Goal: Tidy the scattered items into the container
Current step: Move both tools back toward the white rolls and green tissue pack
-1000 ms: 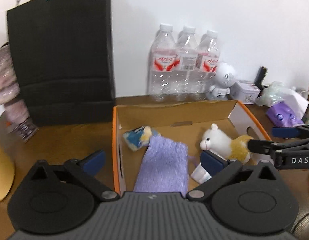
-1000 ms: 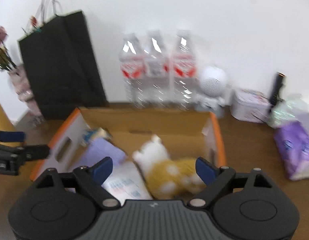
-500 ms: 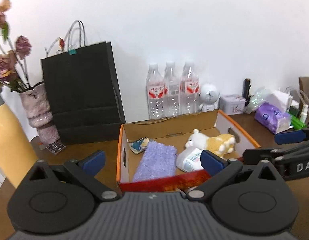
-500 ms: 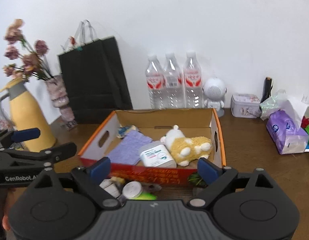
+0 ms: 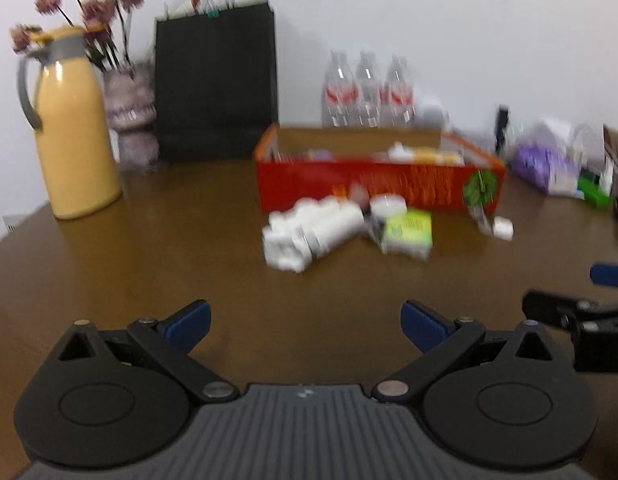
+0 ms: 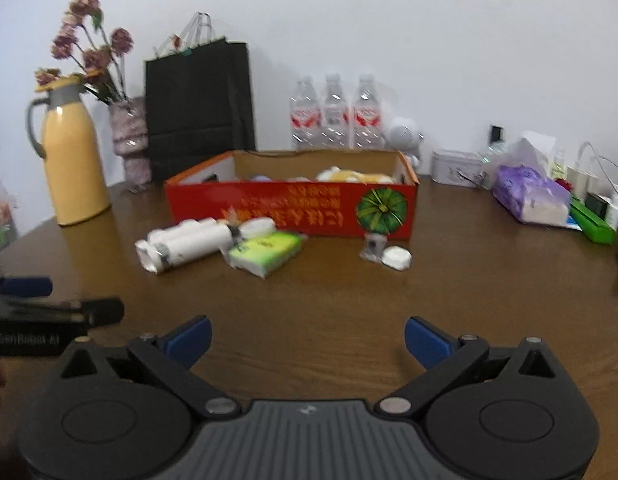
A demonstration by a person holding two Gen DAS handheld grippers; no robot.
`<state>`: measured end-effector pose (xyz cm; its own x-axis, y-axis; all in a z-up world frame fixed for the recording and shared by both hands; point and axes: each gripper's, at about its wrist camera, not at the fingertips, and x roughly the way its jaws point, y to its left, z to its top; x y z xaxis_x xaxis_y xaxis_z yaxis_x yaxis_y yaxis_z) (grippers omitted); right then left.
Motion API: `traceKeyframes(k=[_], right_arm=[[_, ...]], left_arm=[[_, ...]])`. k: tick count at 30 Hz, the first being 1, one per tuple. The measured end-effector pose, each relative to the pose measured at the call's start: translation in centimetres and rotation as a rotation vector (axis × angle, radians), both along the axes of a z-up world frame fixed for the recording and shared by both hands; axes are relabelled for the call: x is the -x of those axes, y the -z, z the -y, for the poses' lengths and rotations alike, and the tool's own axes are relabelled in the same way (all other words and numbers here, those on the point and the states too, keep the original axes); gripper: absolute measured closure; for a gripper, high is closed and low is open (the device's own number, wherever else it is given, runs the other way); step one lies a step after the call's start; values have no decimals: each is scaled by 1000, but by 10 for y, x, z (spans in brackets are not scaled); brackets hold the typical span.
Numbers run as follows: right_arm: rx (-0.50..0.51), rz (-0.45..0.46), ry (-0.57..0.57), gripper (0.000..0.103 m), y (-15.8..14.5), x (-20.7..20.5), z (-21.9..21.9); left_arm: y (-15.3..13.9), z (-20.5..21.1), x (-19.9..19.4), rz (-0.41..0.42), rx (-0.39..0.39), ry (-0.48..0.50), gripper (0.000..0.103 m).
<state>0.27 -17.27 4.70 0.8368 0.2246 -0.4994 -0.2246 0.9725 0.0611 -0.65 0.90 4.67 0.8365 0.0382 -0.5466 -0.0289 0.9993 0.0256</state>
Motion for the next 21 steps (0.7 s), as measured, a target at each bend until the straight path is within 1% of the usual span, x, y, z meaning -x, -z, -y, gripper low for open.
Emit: traceKeyframes(k=[3,6,10,13,15,18,21], right_arm=[[9,-60,2,0,9,-7,-2],[-7,-73,0,0,14,-7,-5],[-9,-100,10,0,18,-8,-5],[-18,-155,24,0,24,-15,-3],[-15,-155,31,0,24,-15,-3],[1,-158,31,0,25,-14,-6],[44,-163,30,0,26,-15,-11]], left_arm=[[9,6,4,-7,-7,44,0],[15,9,3,-13,-31,23,0],[20,5,-2,-56,7,29,0],[23,1,-7,-92,29,14,0],[25,-3,-10,-110,44,-3,0],[25,-8,-9,-105,66,-19,0],[25,-4,-10,-113,48,-23,0]])
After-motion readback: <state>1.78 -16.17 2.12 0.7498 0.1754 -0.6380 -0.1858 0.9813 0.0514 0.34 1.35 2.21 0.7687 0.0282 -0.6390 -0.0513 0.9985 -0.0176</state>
